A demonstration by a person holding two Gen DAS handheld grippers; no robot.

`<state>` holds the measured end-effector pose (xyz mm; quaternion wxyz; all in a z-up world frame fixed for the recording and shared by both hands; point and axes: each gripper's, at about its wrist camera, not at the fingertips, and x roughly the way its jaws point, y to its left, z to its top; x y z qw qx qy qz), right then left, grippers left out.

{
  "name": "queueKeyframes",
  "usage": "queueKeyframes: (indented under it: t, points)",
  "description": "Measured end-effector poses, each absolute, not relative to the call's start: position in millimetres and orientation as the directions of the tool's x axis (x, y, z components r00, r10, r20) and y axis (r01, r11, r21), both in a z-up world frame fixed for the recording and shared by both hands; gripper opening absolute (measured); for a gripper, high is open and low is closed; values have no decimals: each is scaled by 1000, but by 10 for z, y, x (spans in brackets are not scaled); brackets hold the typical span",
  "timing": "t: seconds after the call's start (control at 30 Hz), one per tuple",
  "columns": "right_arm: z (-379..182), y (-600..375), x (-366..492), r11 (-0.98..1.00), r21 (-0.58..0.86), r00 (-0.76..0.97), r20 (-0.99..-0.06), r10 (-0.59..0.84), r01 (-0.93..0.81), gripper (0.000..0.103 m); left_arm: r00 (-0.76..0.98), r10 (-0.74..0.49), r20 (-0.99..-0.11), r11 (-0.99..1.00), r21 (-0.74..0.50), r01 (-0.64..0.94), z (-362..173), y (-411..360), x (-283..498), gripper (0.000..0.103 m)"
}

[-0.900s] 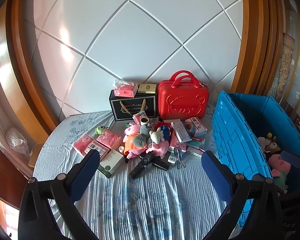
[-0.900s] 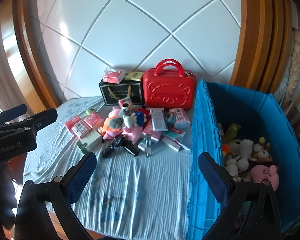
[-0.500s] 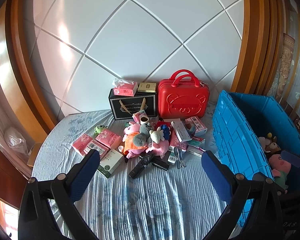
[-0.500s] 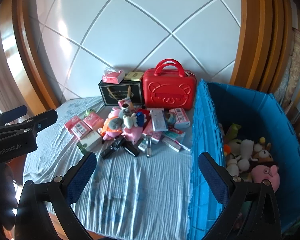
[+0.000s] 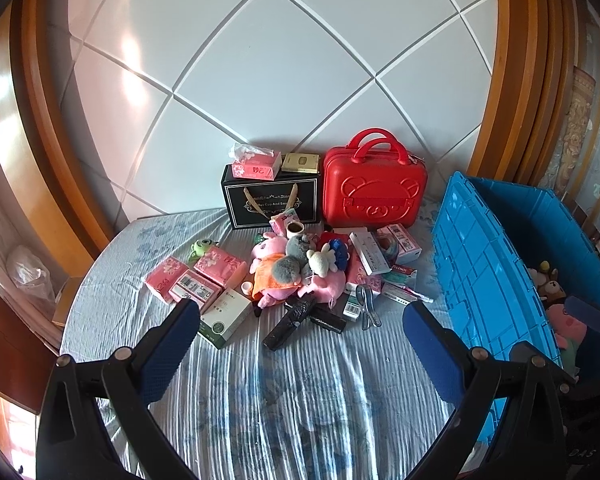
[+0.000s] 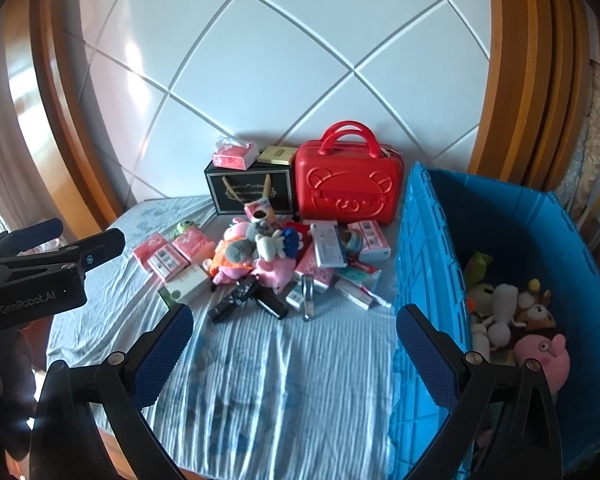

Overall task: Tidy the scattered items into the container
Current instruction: 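Move both grippers toward the pile of items on the bed, then grasp the black wrapped roll with left gripper while right gripper grasps silver nail clipper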

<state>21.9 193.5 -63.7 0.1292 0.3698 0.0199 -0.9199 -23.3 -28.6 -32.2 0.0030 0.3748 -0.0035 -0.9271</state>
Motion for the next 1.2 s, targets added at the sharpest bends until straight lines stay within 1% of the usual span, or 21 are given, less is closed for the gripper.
queueKeyframes:
  t: [0.3,0.6,0.77,0.93,1.2]
  points:
    - [-799,1842,134,-965,60,-658,-720,-219,255,103,-684,-2,-729,-1000,-2,5,-533,-464,-357,103]
    - [-1196,1617,-51,-958,75,-604,-761,-235,278,103,-635,30,-772,-999,-36,-4,-1007,-769,-507,103]
    - [-1485,1509,-219,-958,80,-582,-780,-232,276,103,-613,33,-790,-999,-39,-4,-1385,-966,-616,103]
    - [-1862,1436,-492,-959,62,-568,-794,-216,278,103,-566,1,-825,-1000,-2,1,-1865,-1129,-737,103]
    - [-2593,1400,-1056,-970,64,-528,-829,-183,236,103,-530,12,-848,-998,25,-63,-2623,-1162,-1166,101]
